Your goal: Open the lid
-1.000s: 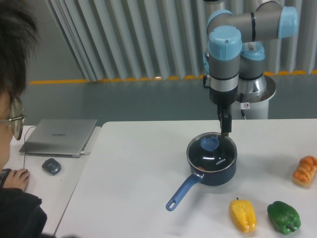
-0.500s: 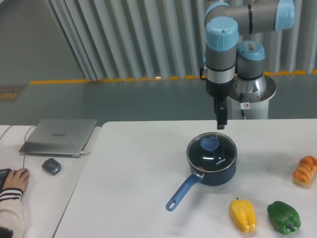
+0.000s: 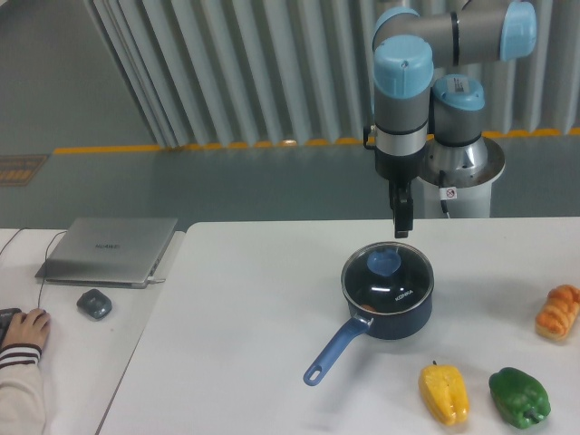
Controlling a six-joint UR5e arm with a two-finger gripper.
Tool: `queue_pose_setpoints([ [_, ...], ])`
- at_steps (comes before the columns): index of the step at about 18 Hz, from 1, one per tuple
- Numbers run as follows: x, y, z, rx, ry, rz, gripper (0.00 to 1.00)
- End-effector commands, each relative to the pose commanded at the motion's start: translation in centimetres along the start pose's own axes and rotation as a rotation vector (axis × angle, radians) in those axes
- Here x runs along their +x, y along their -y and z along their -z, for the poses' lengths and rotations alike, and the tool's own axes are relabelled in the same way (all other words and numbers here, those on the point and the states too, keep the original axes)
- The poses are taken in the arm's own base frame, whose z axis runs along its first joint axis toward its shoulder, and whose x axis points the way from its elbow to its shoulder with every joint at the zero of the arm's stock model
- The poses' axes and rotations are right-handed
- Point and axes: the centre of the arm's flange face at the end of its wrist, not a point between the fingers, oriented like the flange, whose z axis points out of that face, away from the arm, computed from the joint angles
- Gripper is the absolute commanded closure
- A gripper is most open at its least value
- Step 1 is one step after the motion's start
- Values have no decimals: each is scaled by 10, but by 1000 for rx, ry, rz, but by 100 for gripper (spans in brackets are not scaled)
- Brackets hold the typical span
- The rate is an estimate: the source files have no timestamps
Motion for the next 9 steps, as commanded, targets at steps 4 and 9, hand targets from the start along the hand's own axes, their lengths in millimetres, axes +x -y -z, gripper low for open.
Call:
queue_pose_setpoints([
  [4,-4,8,-5,-1,5,33,0],
  [9,-29,18,-19,-43,45,10,0],
])
